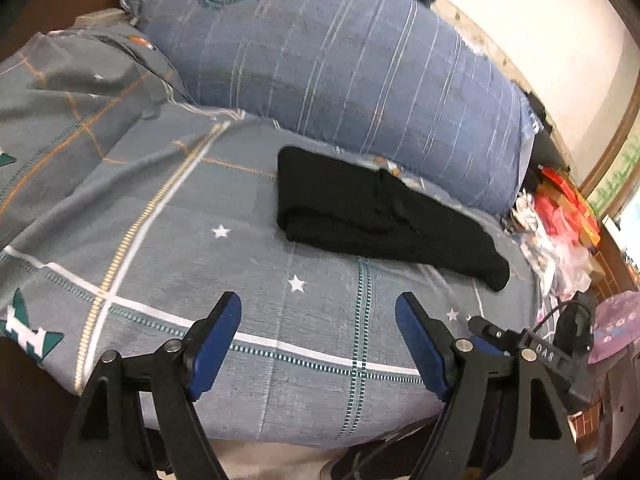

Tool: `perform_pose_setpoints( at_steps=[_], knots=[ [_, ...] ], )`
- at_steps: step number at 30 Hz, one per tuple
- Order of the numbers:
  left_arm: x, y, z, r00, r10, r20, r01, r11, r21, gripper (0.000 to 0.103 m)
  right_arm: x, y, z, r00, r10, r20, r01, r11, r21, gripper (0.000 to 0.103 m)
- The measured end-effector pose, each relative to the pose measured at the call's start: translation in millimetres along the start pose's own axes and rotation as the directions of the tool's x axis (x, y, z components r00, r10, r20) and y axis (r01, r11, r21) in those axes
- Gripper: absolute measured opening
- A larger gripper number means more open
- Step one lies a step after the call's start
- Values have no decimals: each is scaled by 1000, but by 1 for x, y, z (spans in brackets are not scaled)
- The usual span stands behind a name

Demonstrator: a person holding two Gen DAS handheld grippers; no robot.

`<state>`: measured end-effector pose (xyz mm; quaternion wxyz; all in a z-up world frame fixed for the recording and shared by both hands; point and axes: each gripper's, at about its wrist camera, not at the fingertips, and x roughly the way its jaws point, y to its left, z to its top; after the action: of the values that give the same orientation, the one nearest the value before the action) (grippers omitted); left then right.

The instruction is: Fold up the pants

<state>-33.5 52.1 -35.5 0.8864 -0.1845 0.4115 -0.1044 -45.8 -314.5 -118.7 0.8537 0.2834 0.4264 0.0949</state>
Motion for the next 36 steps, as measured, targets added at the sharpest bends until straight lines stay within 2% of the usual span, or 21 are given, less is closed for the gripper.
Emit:
perform_pose_setpoints(
  at_steps=[4, 10, 12, 15, 18, 19, 21, 24, 25, 26, 27, 30, 32, 33, 34, 36],
  knots=[
    [25, 7, 27, 998, -56, -40, 53, 996, -65, 79, 4, -4, -5, 1000, 3, -23, -4, 1000, -17, 65],
    [87, 13, 80, 994, -46, -104, 42, 998, -46, 79, 5, -17, -4, 999, 24, -23, -24, 1000, 10, 65],
    [113, 19, 95, 989, -57, -136, 48, 997, -67, 79, 3, -23, -3, 999, 41, -17, -41, 999, 24, 65],
    [145, 34, 107, 978, -109, -179, 80, 984, -162, 79, 1, -23, -1, 999, 47, -9, -46, 999, 20, 65],
    [171, 34, 113, 951, -194, -241, 141, 966, -217, 79, -2, -22, 10, 998, 70, -7, -70, 998, 6, 65],
    [177, 29, 114, 948, -189, -258, 136, 969, -208, 81, -2, -23, 18, 997, 73, -3, -73, 997, 9, 65],
    [183, 15, 118, 951, -149, -269, 114, 983, -143, 90, 0, -31, 39, 996, 85, 13, -85, 995, 52, 65],
    [190, 1, 122, 949, -87, -302, 58, 993, -103, 92, 11, -45, 67, 994, 103, 20, -105, 987, 120, 65],
    [191, -3, 124, 948, -66, -311, 42, 996, -83, 81, 17, -47, 76, 994, 108, 19, -109, 984, 138, 65],
    [191, -8, 124, 950, -8, -313, -6, 999, -42, 50, 21, -48, 82, 994, 112, 16, -113, 983, 148, 65],
    [191, -12, 124, 947, 35, -319, -37, 999, -1, 39, 28, -50, 89, 993, 119, 10, -119, 979, 163, 65],
    [187, -13, 126, 946, 34, -323, -37, 999, -5, 32, 45, -52, 104, 986, 164, 29, -167, 960, 225, 65],
    [183, -13, 127, 947, 31, -319, -41, 999, -25, 29, 51, -54, 110, 982, 182, 48, -188, 942, 277, 61],
    [181, -12, 127, 949, 33, -315, -44, 999, -29, 28, 54, -56, 112, 981, 188, 45, -192, 935, 299, 44],
    [176, -12, 127, 952, 36, -304, -48, 998, -33, 27, 56, -57, 114, 981, 191, 30, -191, 931, 312, 22],
    [168, -12, 127, 955, 32, -296, -45, 998, -38, 26, 51, -53, 113, 980, 197, 24, -196, 937, 289, 15]
  ],
)
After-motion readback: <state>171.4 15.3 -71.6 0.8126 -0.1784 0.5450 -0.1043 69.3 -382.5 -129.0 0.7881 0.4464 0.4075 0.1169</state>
